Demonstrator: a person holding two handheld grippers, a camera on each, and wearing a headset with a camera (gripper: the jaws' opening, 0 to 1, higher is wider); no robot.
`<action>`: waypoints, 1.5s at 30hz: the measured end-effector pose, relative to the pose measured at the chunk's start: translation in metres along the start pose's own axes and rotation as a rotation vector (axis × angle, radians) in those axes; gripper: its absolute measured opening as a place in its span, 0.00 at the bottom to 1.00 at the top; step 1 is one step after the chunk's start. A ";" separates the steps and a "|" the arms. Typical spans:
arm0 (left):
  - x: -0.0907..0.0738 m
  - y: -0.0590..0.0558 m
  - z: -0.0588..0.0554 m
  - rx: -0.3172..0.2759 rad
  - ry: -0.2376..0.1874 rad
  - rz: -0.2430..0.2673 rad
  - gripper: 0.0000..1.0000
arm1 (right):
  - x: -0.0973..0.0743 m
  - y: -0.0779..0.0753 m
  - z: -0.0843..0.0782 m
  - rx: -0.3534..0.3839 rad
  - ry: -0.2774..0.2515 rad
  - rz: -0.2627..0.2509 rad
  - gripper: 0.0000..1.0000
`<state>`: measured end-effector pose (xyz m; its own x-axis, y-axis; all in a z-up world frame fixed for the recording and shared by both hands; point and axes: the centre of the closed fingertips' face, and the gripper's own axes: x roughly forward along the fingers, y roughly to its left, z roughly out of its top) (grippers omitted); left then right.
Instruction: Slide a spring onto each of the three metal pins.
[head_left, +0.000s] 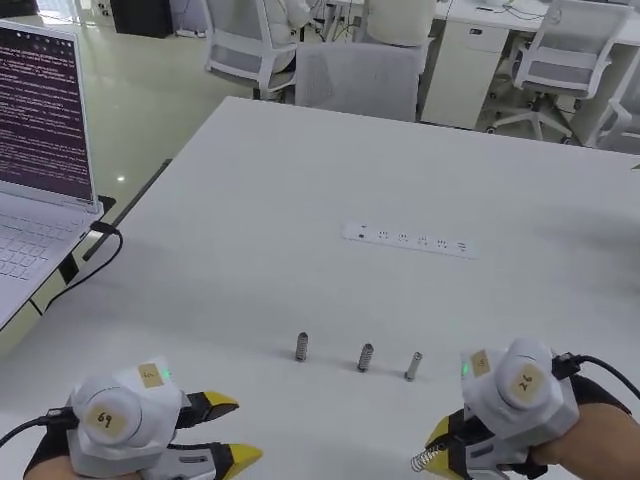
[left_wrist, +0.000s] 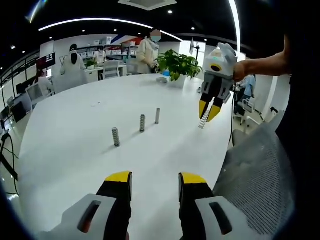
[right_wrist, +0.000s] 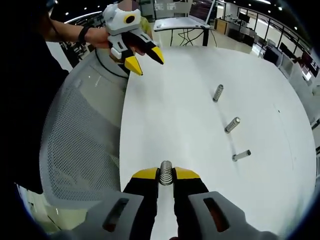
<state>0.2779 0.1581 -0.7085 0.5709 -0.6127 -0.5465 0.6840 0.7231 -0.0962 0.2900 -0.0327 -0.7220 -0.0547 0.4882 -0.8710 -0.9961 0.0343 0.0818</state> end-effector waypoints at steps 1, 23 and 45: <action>0.000 0.001 0.000 -0.002 -0.001 0.003 0.31 | 0.000 -0.001 -0.001 0.000 0.003 0.000 0.08; -0.011 0.012 -0.005 -0.056 -0.024 0.046 0.32 | 0.000 -0.042 -0.002 -0.058 0.073 -0.019 0.08; -0.018 0.019 -0.009 -0.092 -0.025 0.085 0.31 | -0.005 -0.097 0.004 -0.097 0.111 -0.038 0.08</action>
<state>0.2762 0.1856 -0.7079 0.6368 -0.5549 -0.5354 0.5887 0.7983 -0.1271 0.3871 -0.0355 -0.7236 -0.0188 0.3885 -0.9213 -0.9993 -0.0360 0.0052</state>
